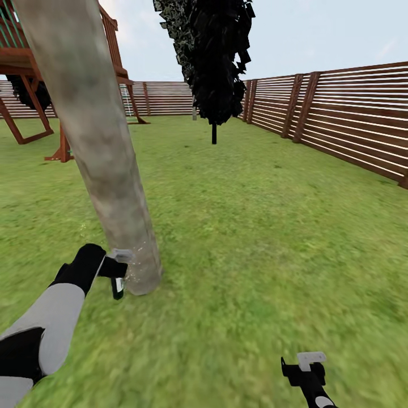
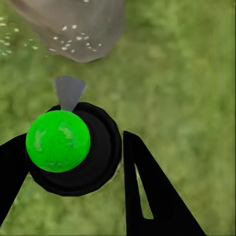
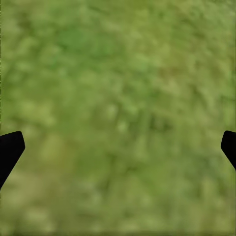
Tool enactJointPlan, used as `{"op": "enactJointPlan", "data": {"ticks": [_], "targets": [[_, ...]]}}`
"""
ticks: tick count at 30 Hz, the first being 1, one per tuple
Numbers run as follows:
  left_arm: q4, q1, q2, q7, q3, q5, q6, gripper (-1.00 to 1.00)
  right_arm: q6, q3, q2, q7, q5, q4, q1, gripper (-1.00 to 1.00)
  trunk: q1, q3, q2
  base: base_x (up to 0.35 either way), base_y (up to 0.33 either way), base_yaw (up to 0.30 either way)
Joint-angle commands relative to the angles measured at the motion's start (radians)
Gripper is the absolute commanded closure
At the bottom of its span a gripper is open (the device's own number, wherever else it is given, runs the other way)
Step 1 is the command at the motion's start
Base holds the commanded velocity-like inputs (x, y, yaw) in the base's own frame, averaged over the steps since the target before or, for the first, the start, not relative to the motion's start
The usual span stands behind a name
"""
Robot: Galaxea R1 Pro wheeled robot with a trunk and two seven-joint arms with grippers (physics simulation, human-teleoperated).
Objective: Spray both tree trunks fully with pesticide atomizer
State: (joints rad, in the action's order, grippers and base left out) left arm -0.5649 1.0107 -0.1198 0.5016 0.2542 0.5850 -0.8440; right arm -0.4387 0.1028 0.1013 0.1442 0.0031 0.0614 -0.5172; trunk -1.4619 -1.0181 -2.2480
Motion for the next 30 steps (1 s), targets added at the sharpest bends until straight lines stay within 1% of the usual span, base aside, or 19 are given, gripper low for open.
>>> {"op": "enactJointPlan", "data": {"ticks": [1, 2, 5, 6, 7, 9, 10, 11, 13, 14, 15, 16, 20, 30], "targets": [[-0.003, 0.010, -0.009, 0.001, 0.000, 0.001, -0.003, 1.00, 0.000, 0.000, 0.000, 0.000, 0.000, 0.000, 0.000, -1.00, 0.000, 0.000, 0.000, 0.000, 0.000, 0.000], [-0.005, 0.015, -0.025, 0.002, 0.000, 0.002, -0.005, 1.00, 0.000, 0.000, 0.000, 0.000, 0.000, 0.000, 0.000, -1.00, 0.000, 0.000, 0.000, 0.000, 0.000, 0.000], [-0.008, 0.020, -0.089, 0.014, 0.001, -0.001, -0.010, 1.00, 0.000, 0.000, 0.000, 0.000, 0.000, 0.000, -0.001, -1.00, 0.000, 0.000, 0.000, 0.000, 0.000, 0.000], [-0.014, 0.020, -0.093, 0.021, 0.000, 0.000, -0.010, 1.00, 0.000, 0.000, 0.000, 0.000, 0.000, 0.000, 0.000, -1.00, 0.000, 0.000, 0.000, 0.000, 0.000, 0.000], [-0.023, 0.020, -0.090, 0.024, -0.001, 0.001, -0.010, 1.00, 0.000, 0.000, 0.000, 0.000, 0.000, 0.000, 0.000, -1.00, 0.000, 0.000, 0.000, 0.000, 0.000, 0.000], [-0.063, 0.020, -0.075, 0.028, -0.001, -0.001, -0.011, 1.00, 0.000, 0.000, 0.000, 0.000, 0.000, 0.000, 0.000, -1.00, 0.000, 0.000, 0.000, 0.000, 0.000, 0.000], [-0.089, 0.020, -0.065, 0.028, -0.001, -0.001, -0.024, 1.00, 0.000, 0.000, 0.000, 0.000, 0.000, 0.000, 0.000, -1.00, 0.000, 0.000, 0.000, 0.000, 0.000, 0.000], [-0.113, 0.020, -0.058, 0.029, -0.001, -0.001, -0.067, 1.00, 0.000, 0.000, -0.001, 0.000, 0.000, 0.000, 0.000, -1.00, 0.000, 0.000, 0.000, 0.000, 0.000, 0.084], [-0.133, 0.020, -0.053, 0.030, -0.007, -0.002, -0.103, 1.00, 0.000, 0.000, -0.001, 0.000, 0.000, 0.000, 0.000, -1.00, 0.000, 0.000, 0.000, 0.021, -0.034, 0.207], [-0.136, 0.020, -0.053, 0.029, -0.025, -0.002, -0.108, 1.00, 0.000, 0.000, -0.001, 0.000, 0.000, 0.000, 0.000, -1.00, 0.000, 0.000, 0.000, 0.088, -0.152, 0.257], [-0.137, 0.018, -0.053, 0.031, -0.069, -0.004, -0.114, 1.00, 0.000, 0.000, -0.002, 0.000, 0.000, 0.000, 0.000, -1.00, 0.000, 0.000, 0.000, 0.115, -0.244, 0.275], [-0.138, 0.018, -0.052, 0.032, -0.072, -0.006, -0.115, 1.00, 0.000, 0.000, -0.002, 0.000, 0.000, 0.000, 0.000, -1.00, 0.000, 0.000, 0.000, 0.117, -0.250, 0.277], [-0.138, 0.018, -0.052, 0.032, -0.073, -0.007, -0.116, 1.00, 0.000, 0.000, -0.002, 0.000, 0.000, 0.000, 0.000, -1.00, 0.000, 0.000, 0.000, 0.117, -0.255, 0.240], [-0.138, 0.009, -0.055, 0.031, -0.068, -0.008, -0.116, 1.00, 0.000, 0.000, 0.003, 0.002, 0.000, 0.000, 0.000, -1.00, 0.000, 0.000, 0.000, 0.083, -0.262, 0.012]]}}
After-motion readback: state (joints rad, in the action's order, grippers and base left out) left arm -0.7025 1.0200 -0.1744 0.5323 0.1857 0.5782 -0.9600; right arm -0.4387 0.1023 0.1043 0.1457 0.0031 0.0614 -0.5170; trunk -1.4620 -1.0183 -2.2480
